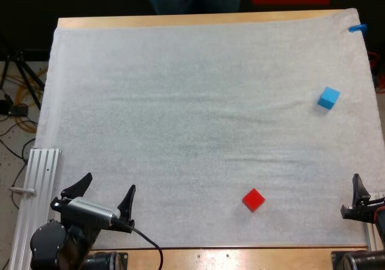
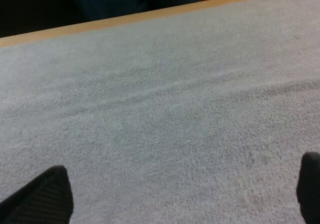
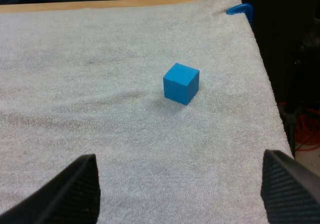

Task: Stack red cube on blue cube

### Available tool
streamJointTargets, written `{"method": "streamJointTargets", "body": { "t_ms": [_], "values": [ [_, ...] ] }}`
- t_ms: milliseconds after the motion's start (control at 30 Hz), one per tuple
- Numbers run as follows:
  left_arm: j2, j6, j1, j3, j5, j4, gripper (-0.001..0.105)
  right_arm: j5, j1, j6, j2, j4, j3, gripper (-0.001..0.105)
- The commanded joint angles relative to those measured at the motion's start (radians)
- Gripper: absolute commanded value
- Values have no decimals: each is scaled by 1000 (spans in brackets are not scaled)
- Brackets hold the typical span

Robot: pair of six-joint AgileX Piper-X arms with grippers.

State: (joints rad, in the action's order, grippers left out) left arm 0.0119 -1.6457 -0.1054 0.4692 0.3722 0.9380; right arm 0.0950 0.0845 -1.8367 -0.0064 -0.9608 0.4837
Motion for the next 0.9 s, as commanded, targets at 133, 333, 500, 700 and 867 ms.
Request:
{"method": "streamJointTargets", "body": {
  "t_ms": [133, 333, 500, 700, 867],
  "values": [
    [113, -18, 44, 7, 8, -1, 87, -10, 0, -28, -42, -3, 10, 66],
    [11, -18, 160, 72, 10, 52, 87, -41, 0, -52, 9, -72, 81, 66],
    [-119, -9, 250, 174, 41, 64, 87, -146, 0, -52, 127, -113, 176, 66],
    [-253, 5, 375, 295, 59, 113, 87, -261, 4, -52, 272, -128, 299, 66],
    [-335, 50, 502, 377, 59, 172, 87, -264, 58, -86, 365, -138, 394, 66]
  ]
}}
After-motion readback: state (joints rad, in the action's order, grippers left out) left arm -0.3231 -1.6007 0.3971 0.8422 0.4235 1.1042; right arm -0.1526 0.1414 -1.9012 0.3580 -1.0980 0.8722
